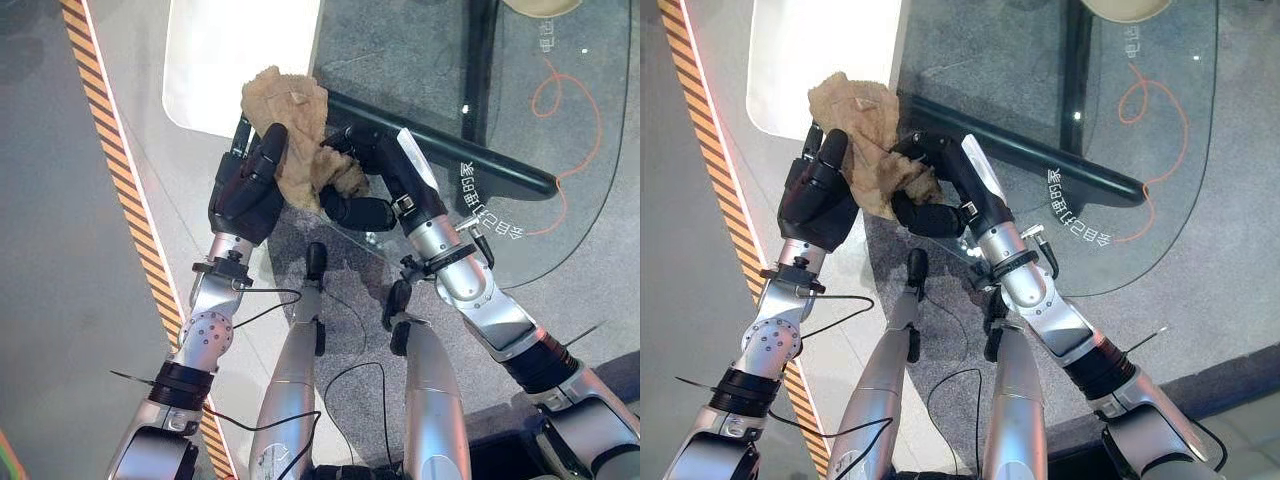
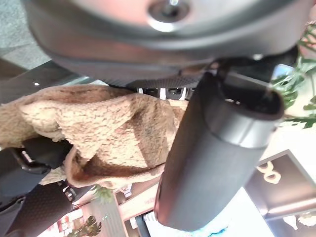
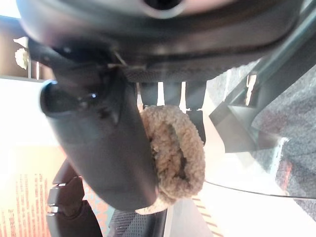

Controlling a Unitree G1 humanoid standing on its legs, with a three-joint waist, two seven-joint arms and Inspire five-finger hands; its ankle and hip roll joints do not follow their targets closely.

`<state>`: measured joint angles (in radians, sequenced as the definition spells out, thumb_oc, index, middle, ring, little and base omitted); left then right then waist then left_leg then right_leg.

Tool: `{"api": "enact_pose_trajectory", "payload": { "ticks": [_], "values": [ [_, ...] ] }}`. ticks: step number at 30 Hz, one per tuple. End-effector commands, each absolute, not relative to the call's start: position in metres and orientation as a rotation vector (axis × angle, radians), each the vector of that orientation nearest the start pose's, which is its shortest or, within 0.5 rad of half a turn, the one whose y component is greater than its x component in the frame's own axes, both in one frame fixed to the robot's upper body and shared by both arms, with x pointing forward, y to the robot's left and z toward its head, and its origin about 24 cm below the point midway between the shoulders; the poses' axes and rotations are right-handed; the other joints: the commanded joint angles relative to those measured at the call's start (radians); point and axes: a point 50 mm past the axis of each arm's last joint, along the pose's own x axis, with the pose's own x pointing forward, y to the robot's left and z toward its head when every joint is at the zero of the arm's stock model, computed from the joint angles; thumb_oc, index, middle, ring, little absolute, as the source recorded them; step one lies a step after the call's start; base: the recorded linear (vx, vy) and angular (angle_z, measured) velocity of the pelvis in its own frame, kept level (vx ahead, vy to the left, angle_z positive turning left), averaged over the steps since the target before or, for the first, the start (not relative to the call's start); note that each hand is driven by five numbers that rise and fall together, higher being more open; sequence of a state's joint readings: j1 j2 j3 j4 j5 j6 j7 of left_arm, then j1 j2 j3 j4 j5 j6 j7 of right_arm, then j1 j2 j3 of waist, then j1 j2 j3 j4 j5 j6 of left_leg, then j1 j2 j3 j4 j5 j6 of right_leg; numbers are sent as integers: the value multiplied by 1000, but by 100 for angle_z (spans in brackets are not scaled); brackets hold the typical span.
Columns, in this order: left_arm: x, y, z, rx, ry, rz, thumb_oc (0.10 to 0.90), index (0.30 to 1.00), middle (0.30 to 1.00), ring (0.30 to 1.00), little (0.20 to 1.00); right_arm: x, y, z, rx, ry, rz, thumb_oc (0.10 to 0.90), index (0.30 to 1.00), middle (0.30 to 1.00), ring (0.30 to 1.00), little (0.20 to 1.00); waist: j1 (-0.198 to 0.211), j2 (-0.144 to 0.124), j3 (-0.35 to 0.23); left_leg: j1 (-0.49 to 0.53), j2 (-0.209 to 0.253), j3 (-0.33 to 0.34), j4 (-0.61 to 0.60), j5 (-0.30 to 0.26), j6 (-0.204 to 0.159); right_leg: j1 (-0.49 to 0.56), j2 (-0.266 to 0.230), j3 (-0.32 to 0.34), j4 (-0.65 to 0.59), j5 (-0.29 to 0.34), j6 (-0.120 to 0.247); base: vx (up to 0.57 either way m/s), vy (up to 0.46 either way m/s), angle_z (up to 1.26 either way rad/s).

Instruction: Wipe the table with a cloth and put it in the basket.

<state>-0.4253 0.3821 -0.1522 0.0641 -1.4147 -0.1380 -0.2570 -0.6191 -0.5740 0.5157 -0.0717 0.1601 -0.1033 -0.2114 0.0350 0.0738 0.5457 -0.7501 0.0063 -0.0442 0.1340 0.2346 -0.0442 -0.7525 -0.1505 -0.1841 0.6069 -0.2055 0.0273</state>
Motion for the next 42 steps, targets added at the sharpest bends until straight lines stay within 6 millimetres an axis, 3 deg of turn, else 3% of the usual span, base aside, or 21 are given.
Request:
{"api": "enact_pose_trajectory", "payload": {
  "ticks": [1,13,14,15,16,17,42],
  "values": [
    [297,148,219,-930,-644,-785,800,900,900,900,900,265,-68,264,-300,-1011,477,100,300,300,300,200,5,-47,-26,65,-50,63,125,-200,31,75,54,25,-299,190,24,0,0,0],
    [295,149,219,-916,-653,-805,800,900,900,900,900,270,-75,259,-326,-979,437,100,300,300,300,200,1,-48,-26,69,-51,64,122,-201,33,77,54,28,-302,193,26,0,0,-1],
    [295,149,219,-914,-654,-806,759,865,865,865,859,270,-74,260,-327,-979,440,100,300,300,300,200,1,-48,-26,69,-51,64,121,-200,33,77,54,28,-302,193,26,-2,-2,-10],
    [295,148,219,-912,-656,-809,594,724,724,724,694,270,-74,260,-330,-979,443,100,300,300,300,200,1,-48,-26,69,-52,64,121,-200,34,77,54,29,-303,193,26,-1,-2,-9],
    [295,148,220,-909,-659,-811,243,422,422,422,343,270,-74,260,-333,-979,447,100,300,300,300,200,1,-48,-26,70,-52,64,119,-200,34,77,54,28,-303,194,26,0,0,0],
    [295,148,221,-906,-661,-812,100,300,300,300,200,270,-73,260,-338,-980,449,100,300,300,300,200,1,-47,-26,69,-52,64,120,-199,34,76,54,29,-303,194,26,-2,-1,3],
    [295,147,222,-875,-675,-820,100,300,300,300,200,269,-67,262,-349,-978,482,100,300,300,300,200,5,-46,-26,74,-53,65,121,-202,34,80,54,27,-301,190,24,-2,0,2]
  ]
}}
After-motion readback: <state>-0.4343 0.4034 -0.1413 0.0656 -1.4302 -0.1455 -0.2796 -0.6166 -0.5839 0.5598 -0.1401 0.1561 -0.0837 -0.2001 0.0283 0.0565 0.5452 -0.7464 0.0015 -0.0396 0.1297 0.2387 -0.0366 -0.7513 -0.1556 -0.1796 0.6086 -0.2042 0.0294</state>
